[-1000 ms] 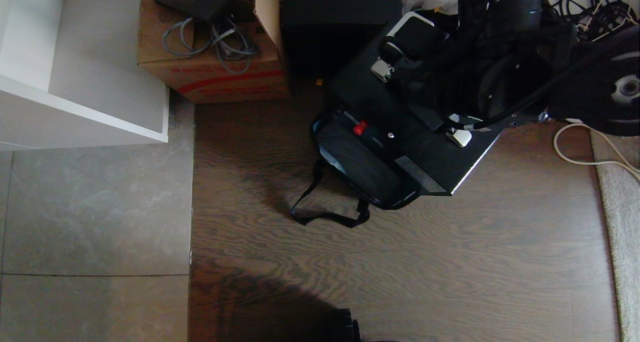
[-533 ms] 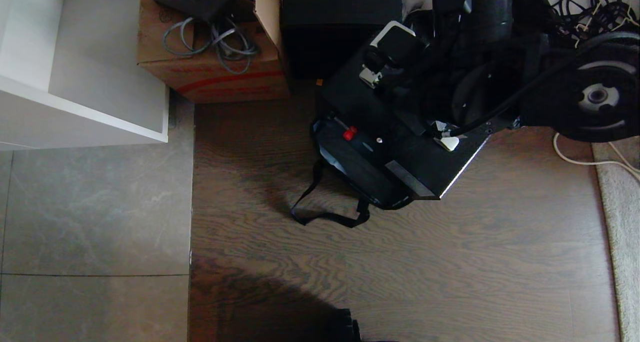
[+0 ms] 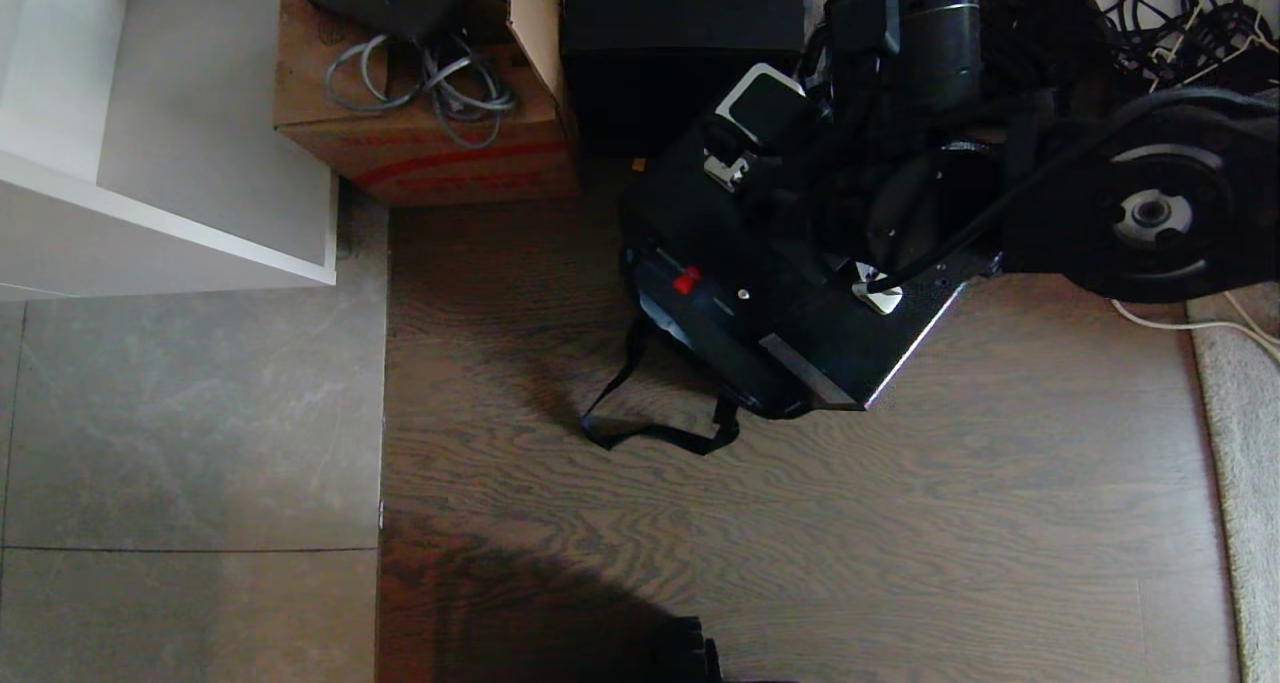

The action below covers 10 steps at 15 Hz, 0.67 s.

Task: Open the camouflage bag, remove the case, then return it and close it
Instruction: Place the black box back

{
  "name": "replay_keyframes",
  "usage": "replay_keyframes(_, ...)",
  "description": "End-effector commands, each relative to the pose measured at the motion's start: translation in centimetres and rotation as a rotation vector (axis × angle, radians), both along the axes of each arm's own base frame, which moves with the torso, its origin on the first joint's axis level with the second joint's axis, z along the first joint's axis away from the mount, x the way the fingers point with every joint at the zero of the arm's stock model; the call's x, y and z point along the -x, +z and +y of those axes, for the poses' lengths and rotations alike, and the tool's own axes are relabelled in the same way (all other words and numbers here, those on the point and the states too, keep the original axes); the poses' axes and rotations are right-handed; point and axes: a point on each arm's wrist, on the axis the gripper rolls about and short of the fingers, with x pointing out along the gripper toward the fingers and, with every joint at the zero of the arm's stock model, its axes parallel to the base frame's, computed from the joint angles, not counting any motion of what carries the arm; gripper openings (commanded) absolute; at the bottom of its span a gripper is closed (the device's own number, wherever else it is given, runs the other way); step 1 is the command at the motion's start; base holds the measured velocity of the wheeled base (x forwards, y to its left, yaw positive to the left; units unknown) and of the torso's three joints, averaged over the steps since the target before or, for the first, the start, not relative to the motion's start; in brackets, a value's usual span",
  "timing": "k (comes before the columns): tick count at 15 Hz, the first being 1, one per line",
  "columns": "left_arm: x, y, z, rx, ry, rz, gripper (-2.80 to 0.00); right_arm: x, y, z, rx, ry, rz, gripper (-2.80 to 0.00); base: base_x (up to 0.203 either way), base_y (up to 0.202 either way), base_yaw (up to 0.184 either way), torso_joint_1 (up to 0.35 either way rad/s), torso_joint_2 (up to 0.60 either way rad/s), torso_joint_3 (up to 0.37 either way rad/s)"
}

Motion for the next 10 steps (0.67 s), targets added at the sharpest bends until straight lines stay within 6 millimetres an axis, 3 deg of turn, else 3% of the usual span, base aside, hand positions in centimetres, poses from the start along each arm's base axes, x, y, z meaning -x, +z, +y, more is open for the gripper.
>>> replay_keyframes(1, -0.1, -0.2, 0.0, 0.000, 0.000, 0.007, -2.80, 0.0, -0.3, 0.5, 0.011, -0.013, 0.001, -2.80, 0.000, 0.000, 0.000, 0.000, 0.00, 0.000)
replay_keyframes(10, -0.1, -0.2, 0.0, 0.000, 0.000, 0.007, -2.80, -0.6, -1.0, 1.7, -0.001, -0.015, 0.007, -2.80, 0.000, 0.000, 0.000, 0.000, 0.00, 0.000)
